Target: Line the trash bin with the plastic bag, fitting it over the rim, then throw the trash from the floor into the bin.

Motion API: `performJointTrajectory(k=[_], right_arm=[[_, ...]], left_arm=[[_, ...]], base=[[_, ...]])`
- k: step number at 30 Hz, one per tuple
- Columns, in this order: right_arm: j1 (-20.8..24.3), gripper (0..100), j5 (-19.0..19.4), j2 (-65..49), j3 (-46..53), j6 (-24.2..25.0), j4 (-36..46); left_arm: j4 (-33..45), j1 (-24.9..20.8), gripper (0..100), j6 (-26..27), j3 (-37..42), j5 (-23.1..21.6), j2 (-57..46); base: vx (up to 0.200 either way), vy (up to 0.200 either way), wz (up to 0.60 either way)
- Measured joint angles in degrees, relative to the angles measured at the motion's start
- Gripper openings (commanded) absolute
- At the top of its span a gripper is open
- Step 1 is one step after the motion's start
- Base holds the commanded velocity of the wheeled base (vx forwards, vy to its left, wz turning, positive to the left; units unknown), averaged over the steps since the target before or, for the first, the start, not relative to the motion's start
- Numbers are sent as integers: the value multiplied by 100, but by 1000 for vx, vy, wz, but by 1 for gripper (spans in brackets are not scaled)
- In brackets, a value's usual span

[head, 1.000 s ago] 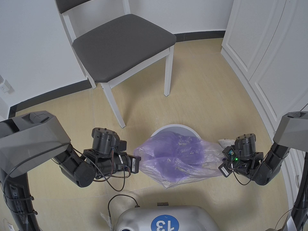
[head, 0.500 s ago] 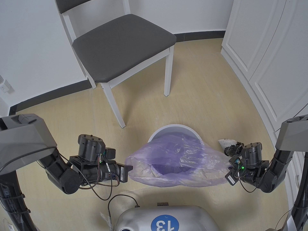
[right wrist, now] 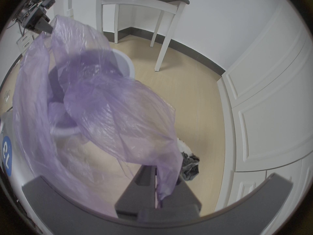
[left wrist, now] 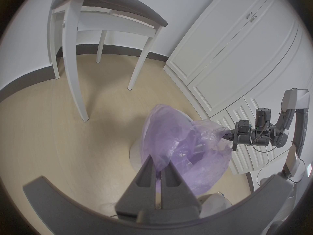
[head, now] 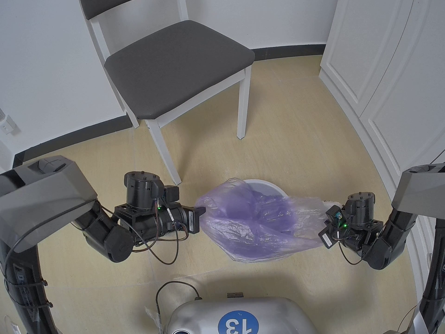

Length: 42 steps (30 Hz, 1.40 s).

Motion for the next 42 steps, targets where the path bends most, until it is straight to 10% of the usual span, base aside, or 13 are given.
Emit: performJointTrajectory(k=[18,42], right_arm=[[-118,0,44,56,-6,66,63],[118,0,69,929,1419,-83,-1948]], left_arm=[[-148,-11,0,-10,-38,5,268],[-2765,-111,0,138,1703,-26,964]], base=[[0,0,0],[0,0,0]])
